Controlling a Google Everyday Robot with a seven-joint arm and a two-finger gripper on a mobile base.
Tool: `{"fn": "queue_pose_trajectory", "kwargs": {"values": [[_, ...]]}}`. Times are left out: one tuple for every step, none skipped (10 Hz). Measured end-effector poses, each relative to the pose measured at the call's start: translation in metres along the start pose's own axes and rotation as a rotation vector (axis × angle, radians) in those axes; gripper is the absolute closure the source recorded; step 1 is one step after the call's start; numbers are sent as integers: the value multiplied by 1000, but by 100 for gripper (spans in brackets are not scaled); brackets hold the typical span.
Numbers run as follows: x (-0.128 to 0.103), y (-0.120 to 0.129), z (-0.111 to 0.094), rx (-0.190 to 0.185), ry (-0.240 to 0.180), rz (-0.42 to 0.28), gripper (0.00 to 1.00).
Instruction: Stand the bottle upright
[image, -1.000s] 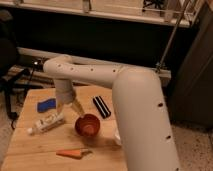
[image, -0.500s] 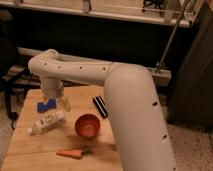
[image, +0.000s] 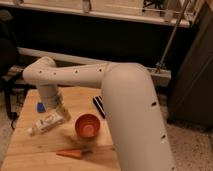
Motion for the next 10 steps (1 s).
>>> {"fn": "queue_pose_trajectory", "kwargs": {"values": [[-4,-2,6,-10,-17,30,22],[-8,-11,13,-3,-40,56,22],[-10,-23,14,21,-51,60,22],[-9,-32,14,45,-56,59,22],[-8,-37,14,57,-57,59,22],[-8,-41,16,67,-59,57,22],[-9,-44,17,69,-60,56,22],[-11,-47,20,67,-59,49,22],[-15,-53,25,62,-60,38,22],[-18,-59,28,53,-58,28,22]]}}
